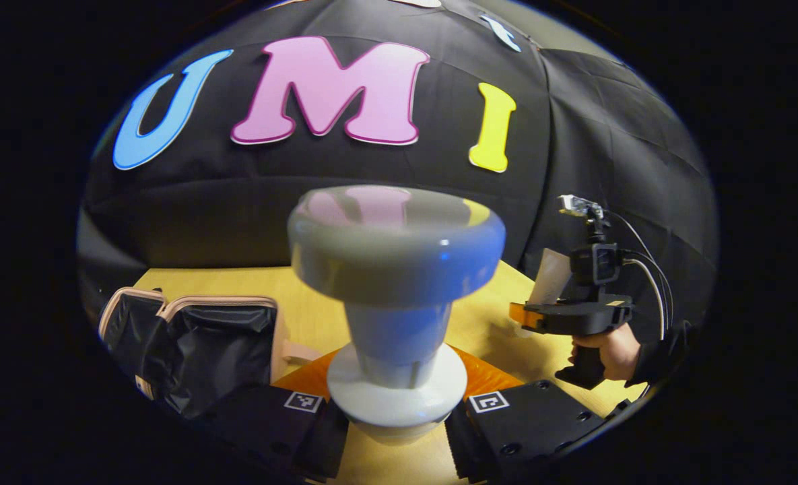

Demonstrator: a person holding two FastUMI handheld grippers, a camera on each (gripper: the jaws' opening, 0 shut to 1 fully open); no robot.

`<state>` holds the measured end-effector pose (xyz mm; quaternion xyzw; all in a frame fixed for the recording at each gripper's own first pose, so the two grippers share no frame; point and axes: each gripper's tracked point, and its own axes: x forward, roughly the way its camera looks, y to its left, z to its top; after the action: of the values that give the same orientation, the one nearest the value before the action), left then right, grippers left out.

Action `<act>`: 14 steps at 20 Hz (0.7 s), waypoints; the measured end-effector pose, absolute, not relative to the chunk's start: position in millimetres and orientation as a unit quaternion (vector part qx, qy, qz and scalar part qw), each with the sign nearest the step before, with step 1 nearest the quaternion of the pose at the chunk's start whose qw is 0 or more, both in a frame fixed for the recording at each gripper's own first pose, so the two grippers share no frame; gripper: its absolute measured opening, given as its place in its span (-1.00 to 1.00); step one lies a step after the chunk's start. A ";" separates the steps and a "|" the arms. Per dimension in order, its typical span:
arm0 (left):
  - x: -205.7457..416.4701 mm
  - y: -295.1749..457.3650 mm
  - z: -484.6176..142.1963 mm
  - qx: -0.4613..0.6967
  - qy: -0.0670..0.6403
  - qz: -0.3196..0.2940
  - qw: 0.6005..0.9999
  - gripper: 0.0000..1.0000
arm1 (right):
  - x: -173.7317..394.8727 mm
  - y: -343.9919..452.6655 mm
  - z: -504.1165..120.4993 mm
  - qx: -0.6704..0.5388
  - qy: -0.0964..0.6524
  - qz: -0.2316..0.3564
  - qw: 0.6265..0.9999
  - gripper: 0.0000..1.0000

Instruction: First open the suitcase, pack the skin care products into it, and then close the suitcase.

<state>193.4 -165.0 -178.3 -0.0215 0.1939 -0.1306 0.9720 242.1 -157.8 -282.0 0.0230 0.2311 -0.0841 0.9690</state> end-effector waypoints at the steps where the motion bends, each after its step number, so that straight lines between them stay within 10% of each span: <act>1: 191.8 -151.1 -174.1 -0.026 0.195 -0.118 0.973 0.29 | 239.0 -148.2 -269.2 0.017 0.220 -0.073 0.973 -0.31; 14: 174.3 41.1 -168.0 -0.037 0.279 -0.019 0.959 0.28 | 203.1 30.4 -163.0 0.008 0.143 0.101 0.985 -0.17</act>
<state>174.3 41.1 -168.0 -0.0370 0.2795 -0.0195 0.9592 203.1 30.4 -163.0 0.0077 0.1427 0.1014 0.9845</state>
